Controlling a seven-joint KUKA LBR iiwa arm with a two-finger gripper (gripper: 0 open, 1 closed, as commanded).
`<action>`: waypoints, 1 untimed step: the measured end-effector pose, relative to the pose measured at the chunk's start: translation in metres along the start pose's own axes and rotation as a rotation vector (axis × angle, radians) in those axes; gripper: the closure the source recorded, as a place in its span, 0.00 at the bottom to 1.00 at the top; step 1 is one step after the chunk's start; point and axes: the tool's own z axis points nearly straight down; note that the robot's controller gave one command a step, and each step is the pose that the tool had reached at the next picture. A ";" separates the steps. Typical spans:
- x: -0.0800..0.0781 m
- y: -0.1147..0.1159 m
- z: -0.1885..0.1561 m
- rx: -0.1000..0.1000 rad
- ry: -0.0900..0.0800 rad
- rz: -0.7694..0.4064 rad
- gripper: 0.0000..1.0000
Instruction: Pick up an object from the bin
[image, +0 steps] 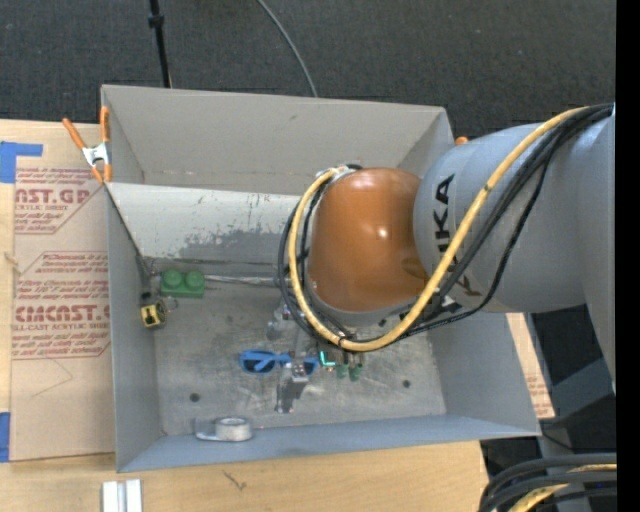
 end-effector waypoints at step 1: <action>-0.034 -0.012 0.111 0.001 -0.006 -0.114 0.00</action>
Offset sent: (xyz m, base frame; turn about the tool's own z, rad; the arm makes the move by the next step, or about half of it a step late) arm 0.0334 -0.0118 -0.1067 -0.1133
